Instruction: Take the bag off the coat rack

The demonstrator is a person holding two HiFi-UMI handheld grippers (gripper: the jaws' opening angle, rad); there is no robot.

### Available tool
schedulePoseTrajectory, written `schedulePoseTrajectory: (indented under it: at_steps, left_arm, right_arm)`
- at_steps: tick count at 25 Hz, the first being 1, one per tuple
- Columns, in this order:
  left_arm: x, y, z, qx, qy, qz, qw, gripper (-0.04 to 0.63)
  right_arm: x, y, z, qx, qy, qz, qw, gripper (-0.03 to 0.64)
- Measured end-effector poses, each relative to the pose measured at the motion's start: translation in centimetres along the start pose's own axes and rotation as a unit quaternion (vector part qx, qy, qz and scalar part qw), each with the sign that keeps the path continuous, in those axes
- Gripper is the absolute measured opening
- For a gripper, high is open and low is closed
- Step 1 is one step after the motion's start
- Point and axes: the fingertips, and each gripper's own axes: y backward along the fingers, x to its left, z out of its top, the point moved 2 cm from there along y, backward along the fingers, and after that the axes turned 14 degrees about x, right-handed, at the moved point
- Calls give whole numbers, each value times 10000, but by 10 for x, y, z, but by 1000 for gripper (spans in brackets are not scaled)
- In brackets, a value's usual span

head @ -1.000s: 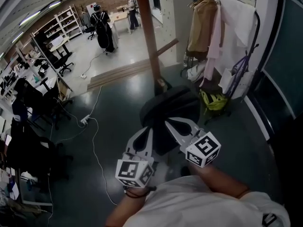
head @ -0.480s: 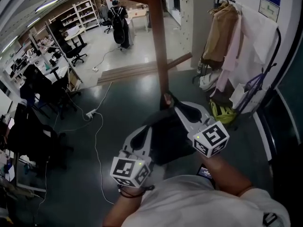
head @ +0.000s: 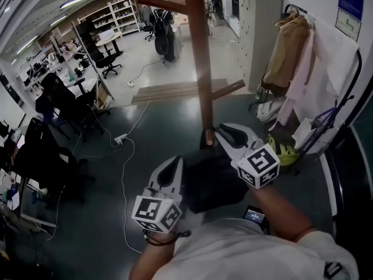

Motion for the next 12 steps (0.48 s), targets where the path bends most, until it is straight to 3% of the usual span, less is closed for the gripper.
schedulePoseTrajectory:
  at_steps: [12]
  left_arm:
    - [6,-22,1,22,74,184,9998,6]
  right_arm:
    - [-3,-4,-2,-87,-39,446,9990,64]
